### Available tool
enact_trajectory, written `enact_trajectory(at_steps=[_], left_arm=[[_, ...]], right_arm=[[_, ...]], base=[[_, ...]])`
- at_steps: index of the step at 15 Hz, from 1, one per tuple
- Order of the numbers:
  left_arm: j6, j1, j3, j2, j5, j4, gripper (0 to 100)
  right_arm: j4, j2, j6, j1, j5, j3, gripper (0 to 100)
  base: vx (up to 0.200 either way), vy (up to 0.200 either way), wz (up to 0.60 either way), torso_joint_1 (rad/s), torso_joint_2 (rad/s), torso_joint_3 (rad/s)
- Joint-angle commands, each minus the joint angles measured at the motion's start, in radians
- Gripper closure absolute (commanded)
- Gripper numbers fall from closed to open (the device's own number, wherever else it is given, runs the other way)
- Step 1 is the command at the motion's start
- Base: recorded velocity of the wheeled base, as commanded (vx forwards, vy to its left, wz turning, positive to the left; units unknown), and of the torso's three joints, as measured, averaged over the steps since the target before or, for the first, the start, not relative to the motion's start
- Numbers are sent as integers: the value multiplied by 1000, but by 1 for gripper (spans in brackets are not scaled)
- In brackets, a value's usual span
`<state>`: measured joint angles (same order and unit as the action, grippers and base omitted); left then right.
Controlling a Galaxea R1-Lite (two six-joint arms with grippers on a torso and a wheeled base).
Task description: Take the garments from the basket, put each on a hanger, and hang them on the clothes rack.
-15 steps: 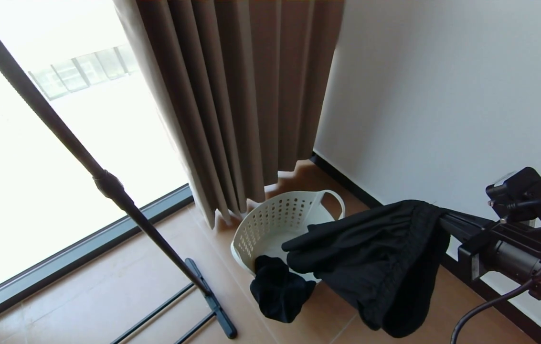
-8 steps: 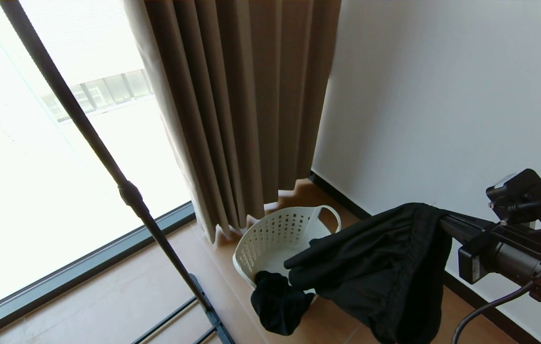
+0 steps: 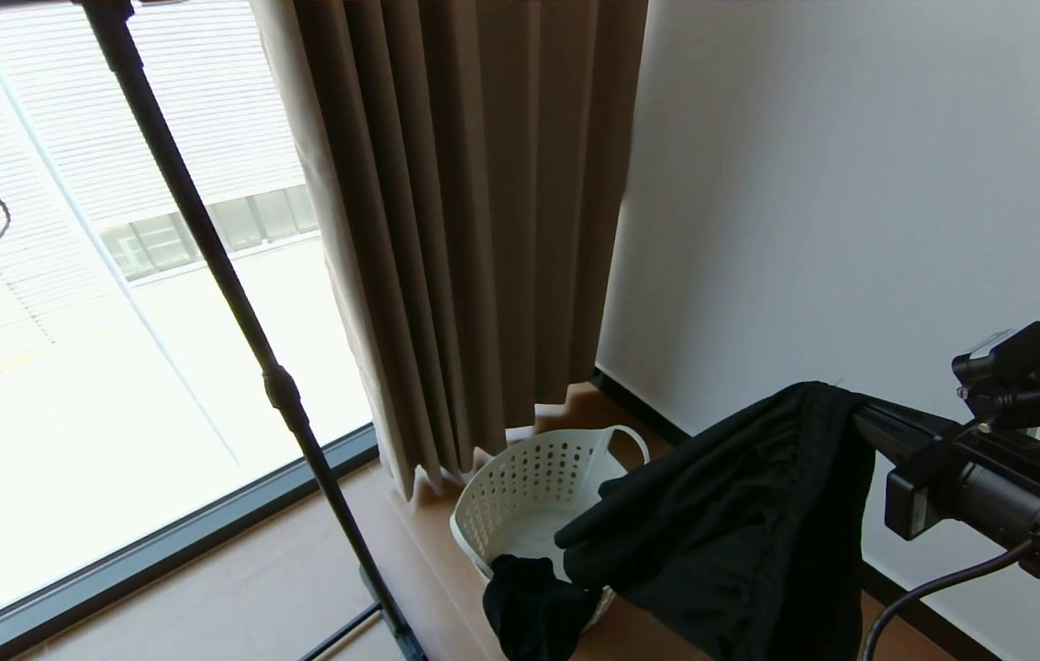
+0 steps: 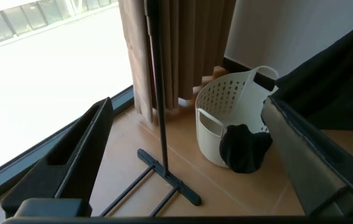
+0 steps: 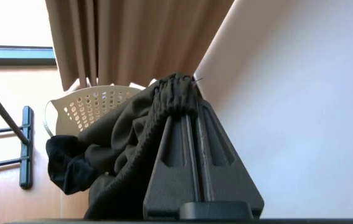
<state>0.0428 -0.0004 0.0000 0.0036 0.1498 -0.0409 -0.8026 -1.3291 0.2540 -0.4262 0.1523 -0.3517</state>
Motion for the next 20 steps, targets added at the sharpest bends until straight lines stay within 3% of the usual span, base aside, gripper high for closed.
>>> enact_trajectory(at_steps=[1,5,15,20], left_arm=[[0,-1,0,1,-1,1,0],[2,0,0,1,-1,1,0],[0,0,0,-1,-3,1,0],[0,0,0,-1,-3,3,0]], right_arm=[[-1,-2,1,0,3,3,100],[-1,1,-1,0,0,5,100],[-3,4,4,0,9,14,100],[-1,22,4,1,9,17,100]], base=[[0,0,0,2,2,207],[0,0,0,56,-167,20],[0,0,0,169,-463,-291],[0,0,600,26,-49,-31]])
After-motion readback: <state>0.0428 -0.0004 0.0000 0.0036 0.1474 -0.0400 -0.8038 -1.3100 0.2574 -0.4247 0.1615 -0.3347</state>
